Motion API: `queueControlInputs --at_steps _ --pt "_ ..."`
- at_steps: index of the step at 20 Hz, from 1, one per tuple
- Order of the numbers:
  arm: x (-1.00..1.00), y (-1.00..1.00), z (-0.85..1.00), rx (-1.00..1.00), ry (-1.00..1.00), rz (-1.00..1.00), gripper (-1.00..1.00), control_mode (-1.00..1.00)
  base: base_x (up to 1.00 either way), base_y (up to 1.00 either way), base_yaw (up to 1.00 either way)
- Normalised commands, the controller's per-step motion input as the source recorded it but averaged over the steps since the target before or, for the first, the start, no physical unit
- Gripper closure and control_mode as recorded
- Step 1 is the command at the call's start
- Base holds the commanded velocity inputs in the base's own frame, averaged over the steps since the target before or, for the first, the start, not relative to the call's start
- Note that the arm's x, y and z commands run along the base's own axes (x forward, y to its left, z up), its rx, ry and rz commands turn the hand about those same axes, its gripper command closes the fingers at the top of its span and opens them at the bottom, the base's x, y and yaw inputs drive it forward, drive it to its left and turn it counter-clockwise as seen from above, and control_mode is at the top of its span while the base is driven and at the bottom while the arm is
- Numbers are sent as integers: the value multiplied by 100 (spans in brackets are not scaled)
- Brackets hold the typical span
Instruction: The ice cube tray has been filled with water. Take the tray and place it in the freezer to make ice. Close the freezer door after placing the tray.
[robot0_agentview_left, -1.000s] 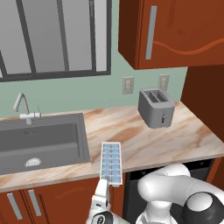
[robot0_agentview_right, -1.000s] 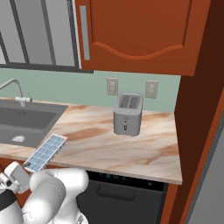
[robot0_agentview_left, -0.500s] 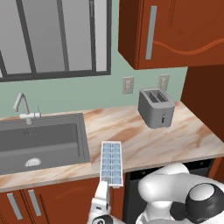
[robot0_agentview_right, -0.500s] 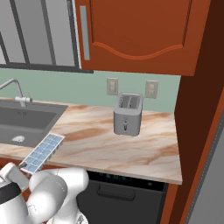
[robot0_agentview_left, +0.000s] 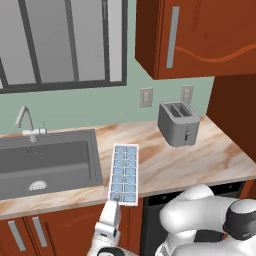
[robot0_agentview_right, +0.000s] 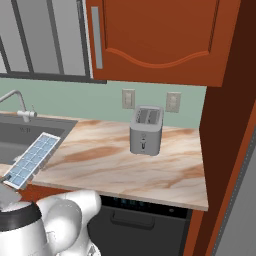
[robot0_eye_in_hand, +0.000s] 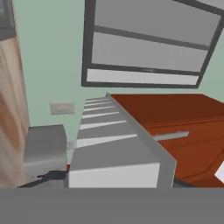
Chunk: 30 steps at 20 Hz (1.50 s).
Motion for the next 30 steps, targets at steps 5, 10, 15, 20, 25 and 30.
queueControlInputs --at_steps 5,10,15,20,25,30 --pt "0 -53 70 17 16 -3 100 -100 0 0 0" --pt "0 -64 67 37 19 -9 100 -100 0 0 0" --pt "11 -52 51 34 18 -11 100 -100 0 0 0" --pt "31 -43 22 26 11 -9 100 -100 0 0 0" --pt "20 -39 0 24 2 -5 100 -100 0 0 0" --pt "4 -40 9 26 3 -3 100 -100 0 0 0"
